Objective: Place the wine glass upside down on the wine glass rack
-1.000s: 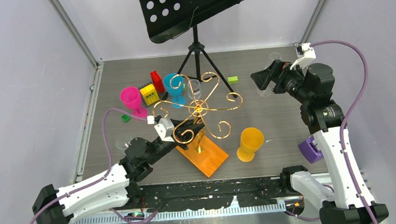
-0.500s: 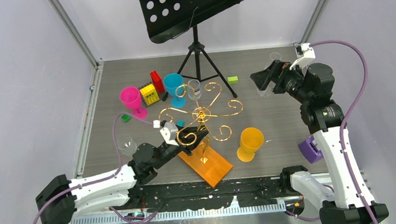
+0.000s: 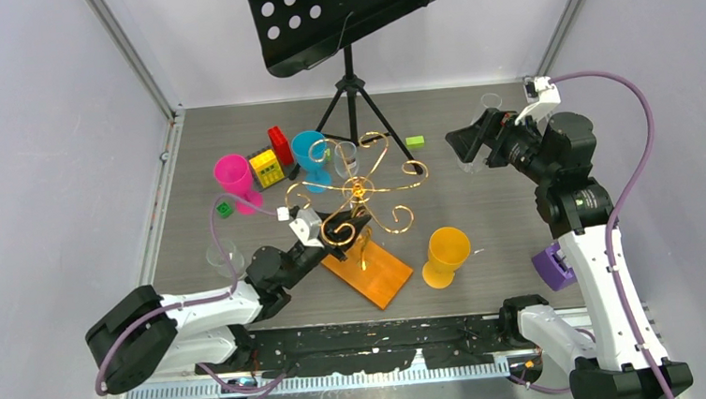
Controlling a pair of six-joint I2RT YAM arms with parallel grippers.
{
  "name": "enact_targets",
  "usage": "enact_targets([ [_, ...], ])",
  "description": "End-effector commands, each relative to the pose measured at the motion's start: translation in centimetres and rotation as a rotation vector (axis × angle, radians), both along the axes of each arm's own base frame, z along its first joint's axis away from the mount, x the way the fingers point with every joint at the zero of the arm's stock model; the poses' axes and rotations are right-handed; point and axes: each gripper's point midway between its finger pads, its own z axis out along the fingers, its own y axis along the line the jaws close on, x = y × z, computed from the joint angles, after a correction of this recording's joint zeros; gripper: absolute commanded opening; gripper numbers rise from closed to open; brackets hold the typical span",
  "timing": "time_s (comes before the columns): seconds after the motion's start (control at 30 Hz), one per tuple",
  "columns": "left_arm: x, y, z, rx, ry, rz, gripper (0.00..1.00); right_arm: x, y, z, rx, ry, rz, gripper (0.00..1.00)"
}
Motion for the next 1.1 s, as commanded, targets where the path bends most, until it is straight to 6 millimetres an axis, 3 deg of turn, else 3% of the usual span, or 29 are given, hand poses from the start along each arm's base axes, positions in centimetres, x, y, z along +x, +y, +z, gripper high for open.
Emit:
enact_targets([
  [0.0,0.3,2.6,8.0,-0.229,-0.226,0.046,0.0,0.2,0.4,0.6,-0.012,-0.033,0.027,0.98],
  [0.37,1.5,1.7,7.5,-0.17,-0.264,0.047,0.02,0.3,0.7,0.1,-0.008,-0.025,0.047,0.98],
  [0.53,1.1,1.7,6.3,-0.159,-0.233,0.022,0.37,0.3,0.7,0.2,-0.011,-0.029,0.048,0.98],
  [0.73,1.4,3.2,5.4,-0.161,-0.21,0.087,0.54,0.6,0.8,0.3,-0.011,-0.033,0.054,0.98],
  [0.87,1.2,3.8,4.7,-0.154,-0.195,0.098,0.74,0.7,0.9,0.4,-0.009,-0.038,0.058,0.98],
  [1.0,1.1,4.2,3.5,-0.134,-0.162,0.105,0.99,0.7,0.9,0.6,-0.01,-0.043,0.057,0.98],
  [1.07,0.9,4.9,3.2,-0.134,-0.151,0.118,0.99,0.7,0.9,0.8,-0.011,-0.047,0.058,0.98],
])
